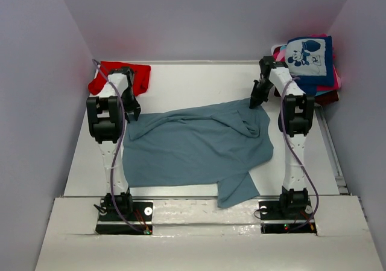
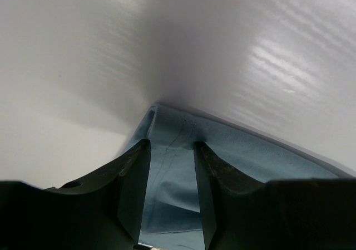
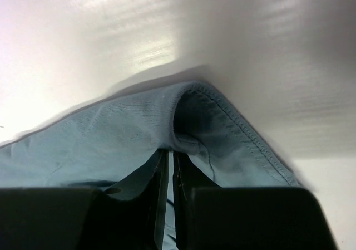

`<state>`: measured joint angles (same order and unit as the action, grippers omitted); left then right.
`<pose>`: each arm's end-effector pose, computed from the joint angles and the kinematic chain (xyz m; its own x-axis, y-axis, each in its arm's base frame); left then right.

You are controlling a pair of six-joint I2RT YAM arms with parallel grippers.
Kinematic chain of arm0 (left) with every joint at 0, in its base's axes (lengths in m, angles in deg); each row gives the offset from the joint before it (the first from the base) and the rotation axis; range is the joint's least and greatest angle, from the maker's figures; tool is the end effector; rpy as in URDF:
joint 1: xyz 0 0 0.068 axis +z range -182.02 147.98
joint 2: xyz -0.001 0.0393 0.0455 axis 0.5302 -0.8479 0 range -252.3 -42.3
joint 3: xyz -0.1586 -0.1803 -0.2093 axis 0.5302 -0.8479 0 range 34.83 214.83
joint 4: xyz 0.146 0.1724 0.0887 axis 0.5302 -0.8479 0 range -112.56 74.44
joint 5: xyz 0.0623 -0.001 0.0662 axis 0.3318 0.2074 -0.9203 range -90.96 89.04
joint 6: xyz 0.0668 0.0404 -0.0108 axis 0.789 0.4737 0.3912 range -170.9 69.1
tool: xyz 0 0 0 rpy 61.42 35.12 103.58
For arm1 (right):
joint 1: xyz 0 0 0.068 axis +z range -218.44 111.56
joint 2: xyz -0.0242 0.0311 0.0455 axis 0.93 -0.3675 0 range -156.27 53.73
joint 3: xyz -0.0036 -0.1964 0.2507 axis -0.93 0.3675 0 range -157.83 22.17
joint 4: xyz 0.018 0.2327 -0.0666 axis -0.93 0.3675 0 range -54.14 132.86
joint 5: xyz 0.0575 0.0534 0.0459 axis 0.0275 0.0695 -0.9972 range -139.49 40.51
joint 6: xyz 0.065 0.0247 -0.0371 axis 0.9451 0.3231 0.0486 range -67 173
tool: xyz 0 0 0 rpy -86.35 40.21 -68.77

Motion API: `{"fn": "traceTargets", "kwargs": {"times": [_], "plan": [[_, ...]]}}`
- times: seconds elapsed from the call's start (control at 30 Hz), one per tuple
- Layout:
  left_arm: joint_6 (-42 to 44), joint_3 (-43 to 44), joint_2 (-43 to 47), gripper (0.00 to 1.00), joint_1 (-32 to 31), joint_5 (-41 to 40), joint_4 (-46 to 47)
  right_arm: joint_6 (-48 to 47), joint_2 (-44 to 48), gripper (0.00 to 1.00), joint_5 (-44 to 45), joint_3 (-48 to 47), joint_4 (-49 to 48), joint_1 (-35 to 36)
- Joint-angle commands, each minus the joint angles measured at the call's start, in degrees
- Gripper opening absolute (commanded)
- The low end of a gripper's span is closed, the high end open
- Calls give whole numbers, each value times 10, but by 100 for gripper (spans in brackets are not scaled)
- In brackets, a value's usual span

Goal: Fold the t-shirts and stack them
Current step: Fold the flattened tshirt in 1/3 of the way

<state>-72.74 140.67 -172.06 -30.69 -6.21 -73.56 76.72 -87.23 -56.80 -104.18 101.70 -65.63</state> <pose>0.4684 0.0170 0.1762 -0.9054 -0.3915 -0.1643 -0.4016 0.9153 0.0319 0.5166 0.0340 0.1716 -0.9298 0.3540 -0.1011 0.3325 0.9254 0.1816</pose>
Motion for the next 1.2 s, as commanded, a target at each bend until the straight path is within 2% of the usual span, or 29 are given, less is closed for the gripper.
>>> {"fn": "traceTargets", "kwargs": {"times": [0.0, 0.23, 0.4, 0.63, 0.8, 0.97, 1.17], "plan": [[-4, 51, -63, 50, 2, -31, 54, -16, -32, 15, 26, -54, -15, -3], [4, 181, -124, 53, 2, -51, 28, -28, -59, 15, 36, -97, -24, -3], [-2, 222, -140, 59, 2, -70, 40, -26, -60, 16, 39, -111, -53, -3], [-10, 206, -121, 66, 2, -66, 71, -25, -43, 17, 28, -121, -78, -3], [-14, 151, -53, 67, -4, -67, 107, -24, -7, 26, 11, -106, -92, -3], [-17, 140, 5, 68, -14, -69, 111, -20, 44, 38, -8, -65, -89, -3], [-18, 140, 56, 67, -27, -70, 103, -15, 108, 41, -29, -16, -85, 3]]}}
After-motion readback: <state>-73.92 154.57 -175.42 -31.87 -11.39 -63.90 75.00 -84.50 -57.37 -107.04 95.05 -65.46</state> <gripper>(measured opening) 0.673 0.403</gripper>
